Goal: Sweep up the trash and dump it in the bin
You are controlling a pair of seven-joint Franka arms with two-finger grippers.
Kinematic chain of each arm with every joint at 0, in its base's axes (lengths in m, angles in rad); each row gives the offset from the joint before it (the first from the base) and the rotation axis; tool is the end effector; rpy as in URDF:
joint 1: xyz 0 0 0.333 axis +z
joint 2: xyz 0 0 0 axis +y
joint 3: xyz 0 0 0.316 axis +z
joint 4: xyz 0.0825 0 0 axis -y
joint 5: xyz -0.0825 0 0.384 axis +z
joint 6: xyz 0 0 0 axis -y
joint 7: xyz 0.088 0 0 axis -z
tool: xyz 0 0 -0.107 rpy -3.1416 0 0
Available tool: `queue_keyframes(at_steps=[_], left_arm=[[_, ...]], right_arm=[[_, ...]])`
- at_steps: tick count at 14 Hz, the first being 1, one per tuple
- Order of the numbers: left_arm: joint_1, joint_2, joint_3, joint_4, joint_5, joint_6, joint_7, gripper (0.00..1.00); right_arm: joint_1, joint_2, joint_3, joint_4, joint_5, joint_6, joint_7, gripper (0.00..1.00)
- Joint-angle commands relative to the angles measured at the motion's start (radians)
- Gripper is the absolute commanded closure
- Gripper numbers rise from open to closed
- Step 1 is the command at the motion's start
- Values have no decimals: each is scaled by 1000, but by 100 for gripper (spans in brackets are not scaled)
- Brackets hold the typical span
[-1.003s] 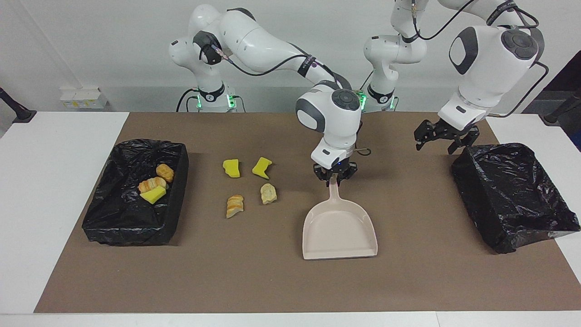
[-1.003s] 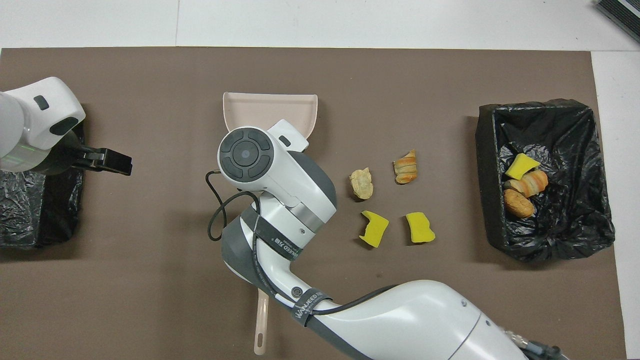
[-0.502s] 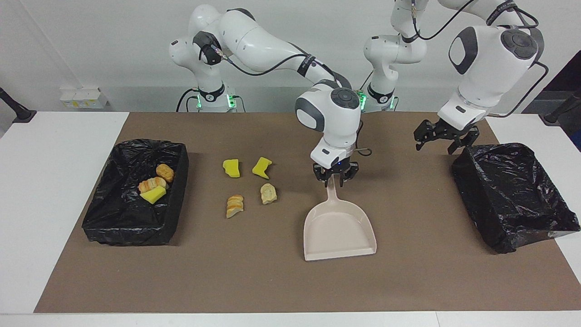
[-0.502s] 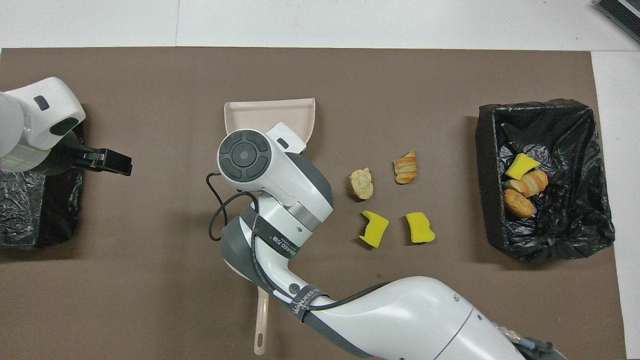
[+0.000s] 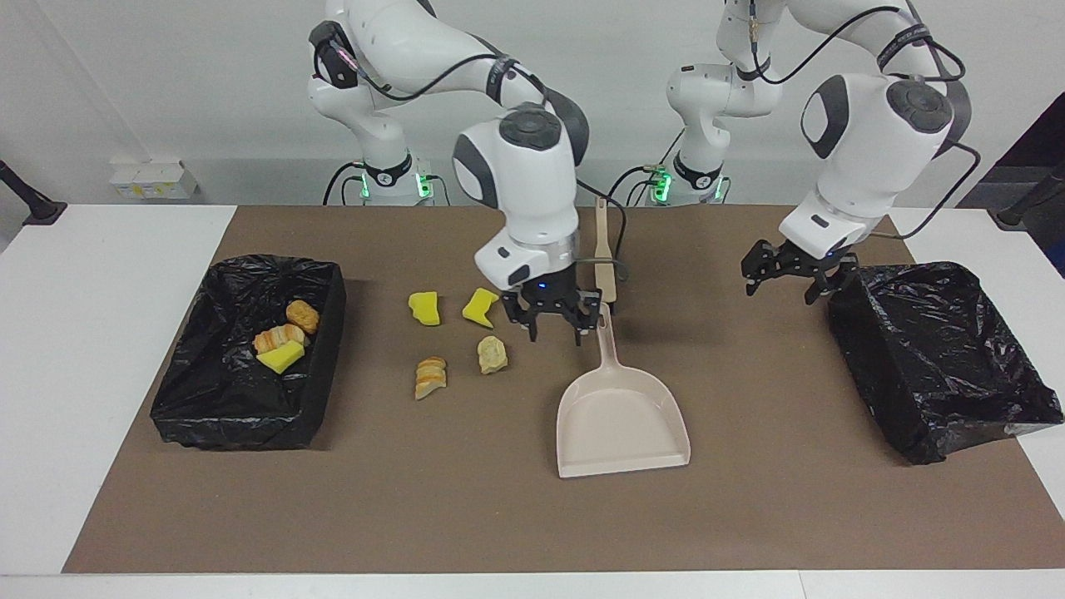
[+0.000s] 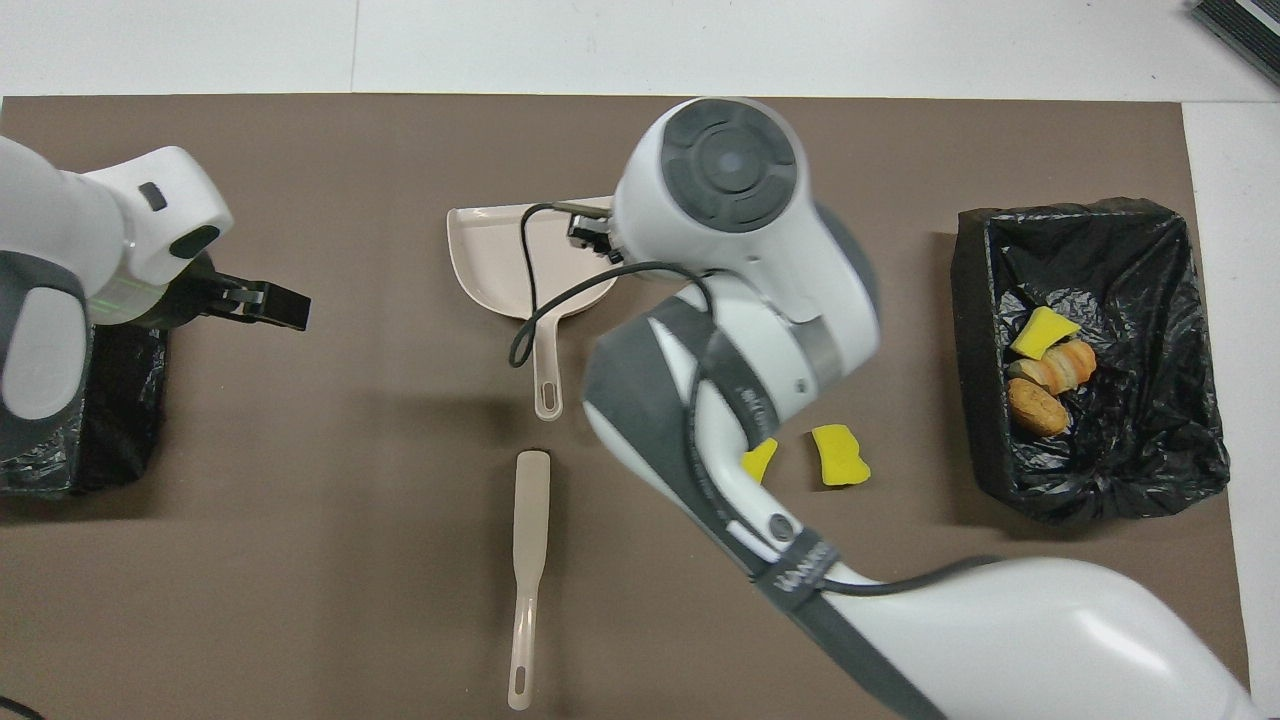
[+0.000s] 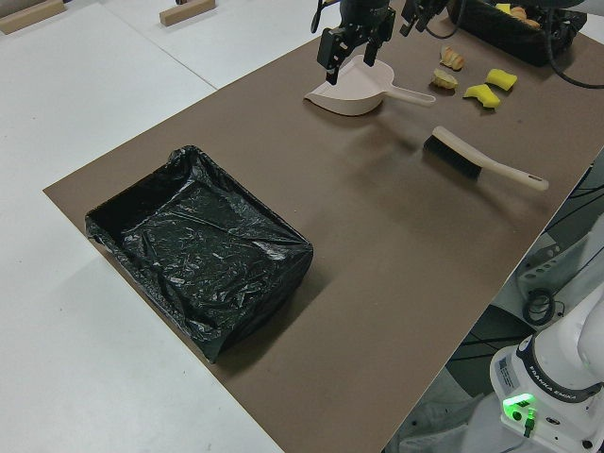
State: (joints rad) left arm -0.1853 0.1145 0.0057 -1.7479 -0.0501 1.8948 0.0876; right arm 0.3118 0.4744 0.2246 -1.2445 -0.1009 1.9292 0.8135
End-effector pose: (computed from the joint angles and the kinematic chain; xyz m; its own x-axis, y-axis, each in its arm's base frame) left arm 0.5907 -0.1111 0.5021 0.9680 -0.2485 0.0360 -0.2499 -0.9672 0.0443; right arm 0.6372 0.3282 0.5211 0.9447 -0.2921 0.1493 -0.2683 -0.9498 -0.1608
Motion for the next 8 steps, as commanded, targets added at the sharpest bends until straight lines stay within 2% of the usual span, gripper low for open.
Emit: queue_keyframes(at_steps=[1, 3, 6, 8], left_arm=[[-89, 88, 7, 5, 7, 90, -50, 0], [-166, 134, 8, -5, 7, 168, -156, 0], [-259, 178, 8, -22, 7, 245, -279, 0], [-292, 186, 8, -39, 7, 273, -325, 0]], right_arm=[[-89, -216, 7, -252, 29, 27, -11, 7], [-154, -314, 7, -332, 29, 24, -63, 0], [-232, -472, 9, -455, 43, -22, -175, 0], [-269, -537, 7, -498, 50, -80, -229, 0]])
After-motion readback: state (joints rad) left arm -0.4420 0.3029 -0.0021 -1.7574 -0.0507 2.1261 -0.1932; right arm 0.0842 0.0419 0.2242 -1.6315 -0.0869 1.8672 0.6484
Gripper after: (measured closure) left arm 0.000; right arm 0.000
